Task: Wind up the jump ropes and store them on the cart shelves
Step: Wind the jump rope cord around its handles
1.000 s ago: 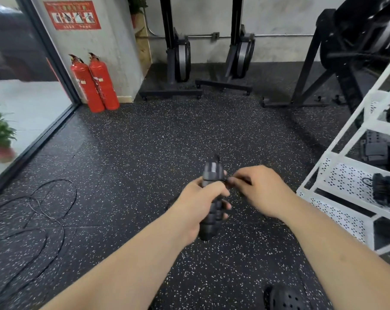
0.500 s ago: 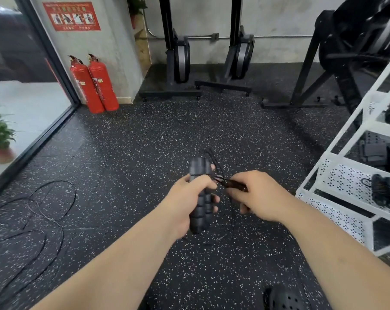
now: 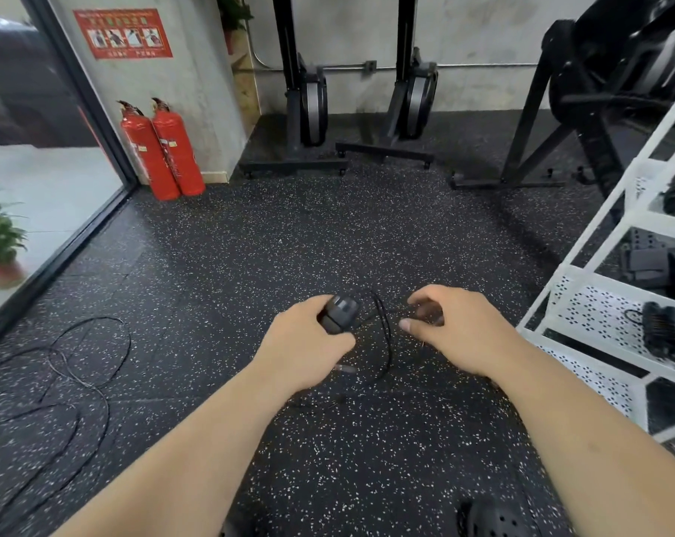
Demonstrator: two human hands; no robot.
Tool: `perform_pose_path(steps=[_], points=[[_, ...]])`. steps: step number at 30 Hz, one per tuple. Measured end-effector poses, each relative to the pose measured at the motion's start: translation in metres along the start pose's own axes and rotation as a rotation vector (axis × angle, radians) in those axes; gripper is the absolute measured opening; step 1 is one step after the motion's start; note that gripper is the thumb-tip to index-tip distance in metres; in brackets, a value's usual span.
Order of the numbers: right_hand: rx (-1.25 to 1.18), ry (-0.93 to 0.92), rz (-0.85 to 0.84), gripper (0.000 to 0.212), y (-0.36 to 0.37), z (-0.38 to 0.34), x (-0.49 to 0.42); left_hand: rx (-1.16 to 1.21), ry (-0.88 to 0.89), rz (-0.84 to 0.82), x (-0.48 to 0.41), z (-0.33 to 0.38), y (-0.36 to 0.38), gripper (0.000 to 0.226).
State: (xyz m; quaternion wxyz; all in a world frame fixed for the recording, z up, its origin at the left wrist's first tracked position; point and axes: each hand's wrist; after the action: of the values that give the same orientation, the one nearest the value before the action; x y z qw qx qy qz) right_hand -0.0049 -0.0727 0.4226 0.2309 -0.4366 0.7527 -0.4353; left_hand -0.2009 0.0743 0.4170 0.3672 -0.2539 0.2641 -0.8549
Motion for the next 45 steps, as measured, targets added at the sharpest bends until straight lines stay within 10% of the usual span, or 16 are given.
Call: perform_pose_path(steps=[10, 25, 33, 45], points=[[-0.111, -0.143, 0.036, 0.03, 0.001, -0.021, 0.002, -0.321, 0.241, 0.176, 0.013, 0.01, 0.005, 0.053], [-0.703, -0.147, 0.144, 0.023, -0.001, -0.04, -0.002, 1.089, -0.081, 0.02, 0.007, 0.031, 0.005, 0.03], [-0.499, -0.16, 0.154, 0.012, 0.035, -0.068, 0.005, 1.343, -0.305, 0.087, -0.001, 0.03, 0.003, 0.047], [-0.285, -0.261, 0.316, 0.015, 0.061, -0.077, 0.022, 1.536, -0.217, 0.167, -0.01, 0.021, 0.005, 0.011]])
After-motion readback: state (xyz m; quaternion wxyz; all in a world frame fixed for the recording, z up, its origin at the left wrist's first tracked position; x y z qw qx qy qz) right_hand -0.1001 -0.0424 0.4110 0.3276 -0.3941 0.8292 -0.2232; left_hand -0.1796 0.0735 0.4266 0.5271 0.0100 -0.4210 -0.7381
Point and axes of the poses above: each hand's wrist, its own x-axis away from the middle knuckle, its own y-axis out of the palm, z = x × y, and after that the axes turned 4 degrees about -y, right-handed
